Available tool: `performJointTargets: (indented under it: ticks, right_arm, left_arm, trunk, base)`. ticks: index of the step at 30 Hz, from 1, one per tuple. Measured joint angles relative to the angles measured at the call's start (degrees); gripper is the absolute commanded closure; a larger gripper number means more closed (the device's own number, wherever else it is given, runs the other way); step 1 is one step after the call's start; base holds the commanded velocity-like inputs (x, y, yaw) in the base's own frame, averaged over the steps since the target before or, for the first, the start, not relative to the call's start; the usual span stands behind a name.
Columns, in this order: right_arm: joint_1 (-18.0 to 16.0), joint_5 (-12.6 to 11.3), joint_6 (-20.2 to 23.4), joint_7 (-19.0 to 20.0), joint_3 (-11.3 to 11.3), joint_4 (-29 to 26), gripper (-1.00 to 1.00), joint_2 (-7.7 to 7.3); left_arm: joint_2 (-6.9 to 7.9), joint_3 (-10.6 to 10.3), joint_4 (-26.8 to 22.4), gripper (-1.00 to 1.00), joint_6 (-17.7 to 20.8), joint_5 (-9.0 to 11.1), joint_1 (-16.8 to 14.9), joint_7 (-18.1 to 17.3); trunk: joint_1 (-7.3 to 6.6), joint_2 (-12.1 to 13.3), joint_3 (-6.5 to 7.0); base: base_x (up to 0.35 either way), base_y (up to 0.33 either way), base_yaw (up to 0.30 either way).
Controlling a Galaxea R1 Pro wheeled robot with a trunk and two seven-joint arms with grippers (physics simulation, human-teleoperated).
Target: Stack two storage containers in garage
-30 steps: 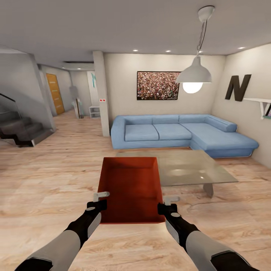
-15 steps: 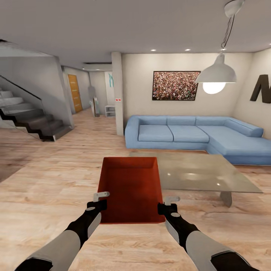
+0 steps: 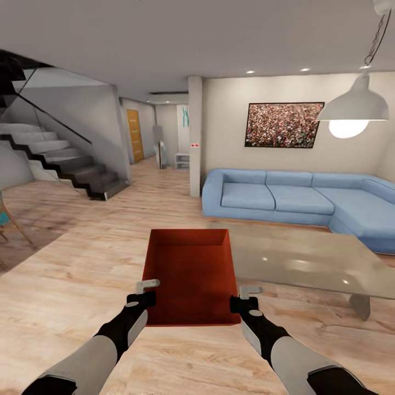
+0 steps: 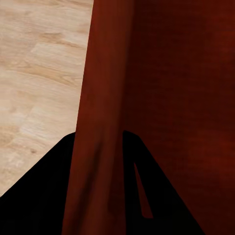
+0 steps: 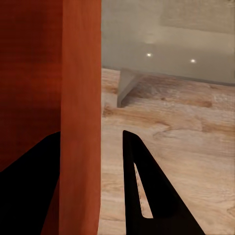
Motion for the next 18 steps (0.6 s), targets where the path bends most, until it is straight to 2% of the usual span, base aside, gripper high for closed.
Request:
performJointTargets:
  ticks: [18]
  right_arm:
    - [0.0,0.0,0.0,0.0,0.0,0.0,1.00,0.00]
  left_arm:
    - [0.00,0.0,0.0,1.00,0.0,0.0,0.0,0.0]
  trunk:
    - [0.00,0.0,0.00]
  base:
    - [0.000,0.000,0.267]
